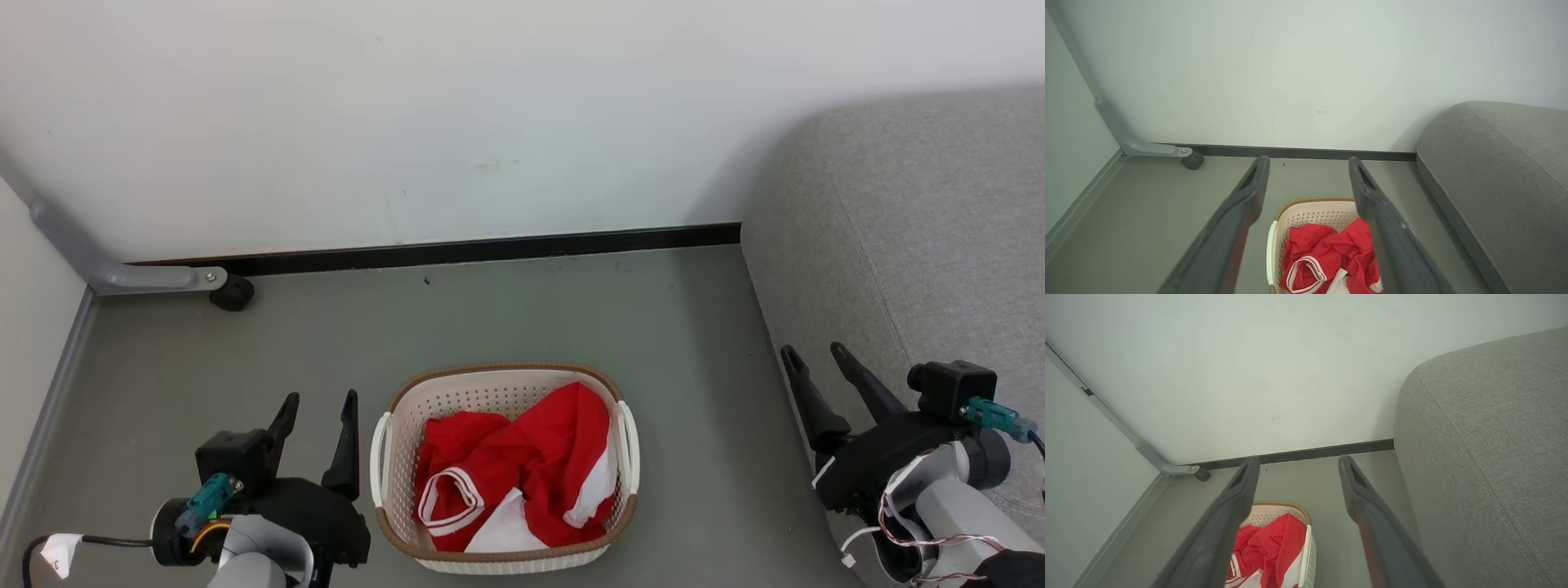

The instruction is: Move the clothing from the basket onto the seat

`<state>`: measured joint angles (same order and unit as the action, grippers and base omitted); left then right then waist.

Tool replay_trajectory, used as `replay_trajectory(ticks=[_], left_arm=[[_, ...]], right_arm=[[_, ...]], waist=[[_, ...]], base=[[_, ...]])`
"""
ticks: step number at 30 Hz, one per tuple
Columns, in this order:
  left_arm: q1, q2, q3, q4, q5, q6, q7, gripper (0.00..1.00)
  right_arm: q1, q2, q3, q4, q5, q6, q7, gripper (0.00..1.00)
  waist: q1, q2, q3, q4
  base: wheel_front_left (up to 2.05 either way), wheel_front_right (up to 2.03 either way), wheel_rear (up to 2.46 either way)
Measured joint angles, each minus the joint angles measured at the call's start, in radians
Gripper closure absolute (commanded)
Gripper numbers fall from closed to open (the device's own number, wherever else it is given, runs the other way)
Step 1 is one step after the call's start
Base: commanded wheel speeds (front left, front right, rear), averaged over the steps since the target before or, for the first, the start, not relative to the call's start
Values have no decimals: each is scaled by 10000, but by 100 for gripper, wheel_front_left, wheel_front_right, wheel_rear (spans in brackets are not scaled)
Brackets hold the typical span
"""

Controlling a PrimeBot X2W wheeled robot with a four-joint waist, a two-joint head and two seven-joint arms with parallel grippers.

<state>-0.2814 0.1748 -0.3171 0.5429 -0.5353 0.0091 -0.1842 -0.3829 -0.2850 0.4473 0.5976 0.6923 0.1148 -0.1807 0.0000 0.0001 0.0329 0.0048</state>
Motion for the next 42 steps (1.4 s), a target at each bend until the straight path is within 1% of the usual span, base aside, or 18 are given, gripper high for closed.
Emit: replay_trajectory(ticks=[16,19,21,23,25,30,37,42], left_arm=[[-363,100,-433,245,2305,278,-579,0],[-442,98,-420,259,2577,366,-656,0],[-444,84,-353,303,2577,439,-656,0],[-443,59,-196,362,2575,462,-656,0],[-440,25,0,443,2552,589,-656,0],[-430,-90,451,671,2516,800,-656,0],[-419,-245,746,855,2479,880,-656,0],[-418,-337,811,903,2485,888,-656,0]], right_arm=[[-697,-435,838,602,-1822,-2,-587,0],[-847,-516,909,683,-2107,-17,-675,0],[-874,-523,859,721,-2107,-119,-675,0],[-875,-522,711,802,-2107,-295,-675,0],[-875,-523,493,865,-2105,-520,-675,0],[-873,-531,136,878,-2104,-901,-675,0],[-868,-533,-23,805,-2107,-1062,-675,0],[-860,-533,-100,665,-2222,-1062,-675,0]], waist=[[1,0,38,-30],[0,0,38,-25],[0,0,35,-20],[0,0,35,-15],[0,0,39,-10],[0,0,64,-4],[0,0,120,-5],[0,0,164,-6]], base=[[0,0,0],[0,0,0],[0,0,0],[0,0,0],[0,0,0],[0,0,0],[0,0,0],[0,0,0]])
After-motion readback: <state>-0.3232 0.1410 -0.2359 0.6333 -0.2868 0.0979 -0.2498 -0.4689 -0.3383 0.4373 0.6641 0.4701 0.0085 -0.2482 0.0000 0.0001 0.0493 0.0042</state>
